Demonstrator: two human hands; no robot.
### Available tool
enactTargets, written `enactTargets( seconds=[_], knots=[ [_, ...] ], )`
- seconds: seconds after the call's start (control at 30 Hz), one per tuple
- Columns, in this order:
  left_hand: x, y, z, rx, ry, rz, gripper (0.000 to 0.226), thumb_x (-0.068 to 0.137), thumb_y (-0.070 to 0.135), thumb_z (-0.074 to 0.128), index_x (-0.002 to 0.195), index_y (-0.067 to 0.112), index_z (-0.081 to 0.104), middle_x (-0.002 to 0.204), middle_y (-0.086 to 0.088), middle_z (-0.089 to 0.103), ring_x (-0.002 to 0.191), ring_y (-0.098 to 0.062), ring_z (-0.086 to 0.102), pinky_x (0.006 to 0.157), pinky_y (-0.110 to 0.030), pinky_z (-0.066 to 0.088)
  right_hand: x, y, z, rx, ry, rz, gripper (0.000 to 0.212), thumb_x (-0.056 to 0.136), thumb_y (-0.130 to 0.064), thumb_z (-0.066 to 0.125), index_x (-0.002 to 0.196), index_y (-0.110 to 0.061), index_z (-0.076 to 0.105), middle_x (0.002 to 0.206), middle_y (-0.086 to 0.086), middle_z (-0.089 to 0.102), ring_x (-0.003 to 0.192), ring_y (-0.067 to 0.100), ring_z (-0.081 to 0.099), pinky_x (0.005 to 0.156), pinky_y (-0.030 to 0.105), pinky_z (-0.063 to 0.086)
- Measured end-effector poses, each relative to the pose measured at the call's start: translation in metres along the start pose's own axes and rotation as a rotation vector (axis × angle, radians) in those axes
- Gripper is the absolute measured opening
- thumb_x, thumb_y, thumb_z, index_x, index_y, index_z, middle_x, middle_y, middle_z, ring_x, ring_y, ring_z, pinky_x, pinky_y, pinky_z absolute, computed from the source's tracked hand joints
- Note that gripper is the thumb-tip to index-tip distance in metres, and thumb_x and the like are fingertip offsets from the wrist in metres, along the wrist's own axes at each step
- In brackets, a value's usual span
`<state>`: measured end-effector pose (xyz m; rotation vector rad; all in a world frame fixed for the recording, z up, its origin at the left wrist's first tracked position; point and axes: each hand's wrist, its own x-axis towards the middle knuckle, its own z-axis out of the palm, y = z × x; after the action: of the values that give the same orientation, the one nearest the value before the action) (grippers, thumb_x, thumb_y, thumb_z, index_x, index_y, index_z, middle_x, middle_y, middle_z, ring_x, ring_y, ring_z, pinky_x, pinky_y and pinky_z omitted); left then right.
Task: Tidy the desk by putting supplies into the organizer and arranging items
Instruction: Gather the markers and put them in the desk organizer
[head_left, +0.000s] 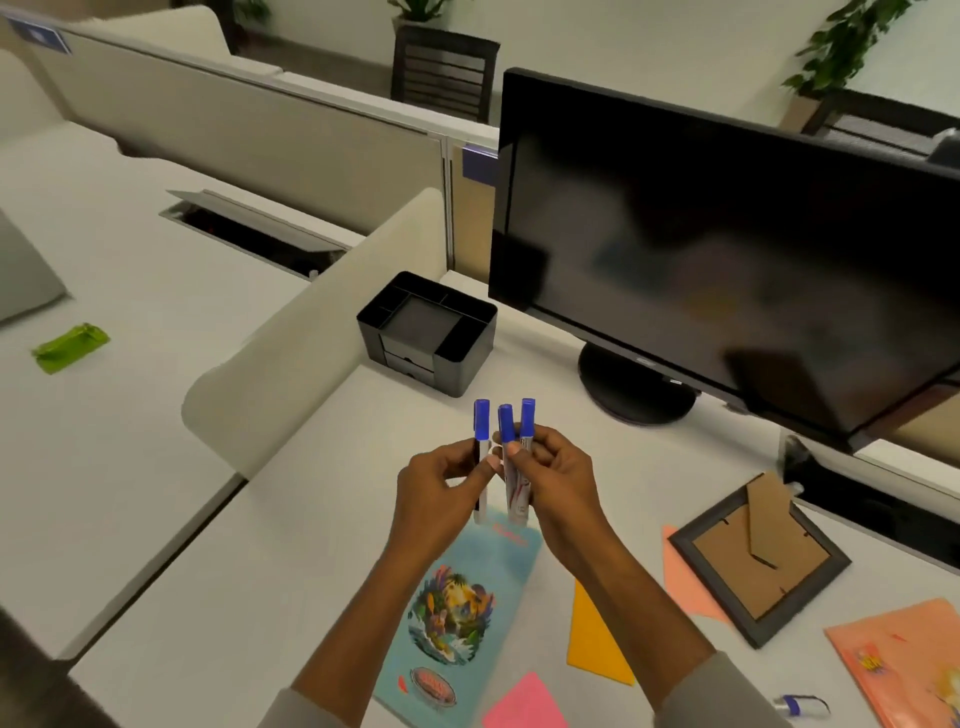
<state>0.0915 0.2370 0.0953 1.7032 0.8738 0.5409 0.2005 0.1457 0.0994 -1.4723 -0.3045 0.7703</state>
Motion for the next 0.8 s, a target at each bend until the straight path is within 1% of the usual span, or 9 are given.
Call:
enactTargets(
  seconds=[0.1,0.17,0.3,0.4,0.5,0.57,0.63,0.7,0.8],
  knots=[
    [0.031,0.001,-0.014,0.002,0.115,0.014,0.034,0.087,0.031,0.077,0.119,0.025,0.07,0.094,0.008,0.077,0.085,0.0,0.071,0.075,-0.006,0.053,0.03,-0.007,0.01,-0.03,-0.035,-0.015,0.02,0.096,-0.013,0.061,0.115,-0.018,0.066,0.106,-0.003,0.076,0.099,0.02,0.072,0.09,0.038,0.058],
    [0.051,0.003,-0.024,-0.007,0.156,0.021,0.035,0.087,0.028,0.077,0.12,0.022,0.069,0.094,0.007,0.076,0.083,0.0,0.072,0.071,-0.004,0.05,0.048,-0.011,0.015,-0.077,-0.04,-0.018,0.02,0.097,-0.013,0.06,0.112,-0.025,0.066,0.107,-0.004,0.075,0.099,0.021,0.072,0.091,0.039,0.059],
    [0.097,0.004,-0.044,0.008,0.258,0.047,0.029,0.087,0.025,0.077,0.114,0.019,0.069,0.101,0.008,0.074,0.089,-0.006,0.072,0.079,-0.019,0.056,0.085,-0.02,0.032,-0.168,-0.089,-0.039,0.025,0.096,-0.008,0.061,0.109,-0.028,0.066,0.108,0.0,0.071,0.099,0.024,0.069,0.089,0.041,0.057],
    [0.13,0.006,-0.056,0.073,0.352,0.107,0.024,0.089,0.027,0.074,0.111,0.017,0.069,0.092,0.008,0.071,0.081,0.006,0.066,0.073,-0.011,0.054,0.108,-0.027,0.047,-0.214,-0.134,-0.052,0.026,0.095,-0.006,0.061,0.115,-0.023,0.066,0.112,0.003,0.068,0.105,0.026,0.065,0.09,0.043,0.053],
    [0.16,0.012,-0.066,0.135,0.431,0.165,0.035,0.093,0.024,0.07,0.125,0.014,0.062,0.096,0.01,0.066,0.077,0.012,0.061,0.075,-0.005,0.052,0.132,-0.033,0.063,-0.246,-0.174,-0.063,0.028,0.094,-0.006,0.061,0.118,-0.021,0.062,0.118,0.007,0.063,0.111,0.028,0.063,0.095,0.045,0.051],
    [0.177,0.014,-0.07,0.146,0.464,0.208,0.051,0.095,0.02,0.068,0.142,0.017,0.049,0.104,0.012,0.062,0.08,0.006,0.062,0.081,-0.009,0.05,0.147,-0.039,0.074,-0.255,-0.189,-0.077,0.03,0.095,-0.007,0.061,0.122,-0.019,0.06,0.118,0.007,0.063,0.112,0.027,0.062,0.097,0.046,0.051],
    [0.193,0.014,-0.075,0.159,0.486,0.245,0.061,0.096,0.018,0.066,0.15,0.021,0.038,0.114,0.005,0.064,0.088,-0.002,0.064,0.084,-0.021,0.053,0.16,-0.049,0.086,-0.245,-0.196,-0.102,0.032,0.095,-0.008,0.06,0.125,-0.019,0.057,0.117,0.005,0.064,0.112,0.025,0.063,0.099,0.048,0.049],
    [0.206,0.013,-0.079,0.186,0.51,0.294,0.062,0.098,0.016,0.064,0.152,0.023,0.035,0.125,-0.005,0.065,0.093,-0.006,0.064,0.085,-0.028,0.056,0.173,-0.059,0.098,-0.207,-0.197,-0.141,0.031,0.097,-0.009,0.058,0.126,-0.02,0.056,0.118,0.003,0.067,0.112,0.02,0.065,0.099,0.047,0.048],
    [0.222,0.009,-0.087,0.243,0.545,0.377,0.061,0.099,0.017,0.06,0.151,0.03,0.032,0.13,-0.008,0.062,0.096,-0.011,0.067,0.081,-0.029,0.06,0.191,-0.072,0.115,-0.173,-0.189,-0.225,0.032,0.098,-0.01,0.057,0.129,-0.018,0.054,0.117,0.0,0.07,0.112,0.015,0.066,0.098,0.04,0.049]
  ],
)
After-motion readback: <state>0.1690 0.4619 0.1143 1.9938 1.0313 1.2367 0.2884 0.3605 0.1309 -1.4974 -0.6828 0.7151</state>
